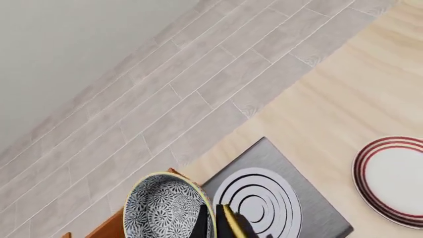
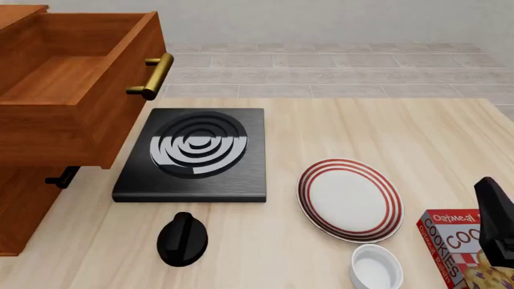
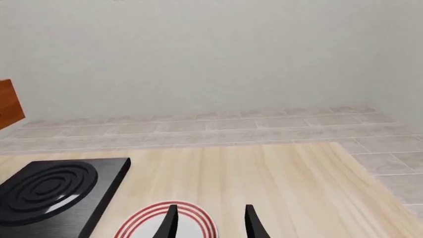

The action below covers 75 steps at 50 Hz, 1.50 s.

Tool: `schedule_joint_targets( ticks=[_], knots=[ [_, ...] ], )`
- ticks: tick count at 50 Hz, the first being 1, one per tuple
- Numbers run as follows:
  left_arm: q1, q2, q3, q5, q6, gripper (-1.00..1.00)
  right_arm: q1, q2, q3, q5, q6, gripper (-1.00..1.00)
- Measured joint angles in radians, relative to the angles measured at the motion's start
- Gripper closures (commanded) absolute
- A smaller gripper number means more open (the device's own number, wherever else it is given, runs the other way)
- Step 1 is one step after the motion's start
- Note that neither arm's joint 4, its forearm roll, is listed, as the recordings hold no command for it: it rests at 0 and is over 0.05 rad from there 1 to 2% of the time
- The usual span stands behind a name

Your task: Pick the akita bowl in the top layer of the wooden cabinet and place it on the plate.

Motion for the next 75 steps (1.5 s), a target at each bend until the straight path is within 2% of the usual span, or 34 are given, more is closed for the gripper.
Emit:
schedule_joint_targets(
  ticks=[17,41,75],
  knots=[
    [-0.077,0.04,-0.032,-0.021,0.029,1.0,0.001,0.0,0.0,-0.005,0.001,-1.0],
    [-0.205,0.109,-0.048,-0.063,0.045,1.0,0.006,0.0,-0.001,-0.011,0.001,-1.0],
    [-0.359,0.218,-0.058,-0.123,0.105,1.0,0.016,0.0,-0.006,-0.016,-0.002,-1.0]
  ],
)
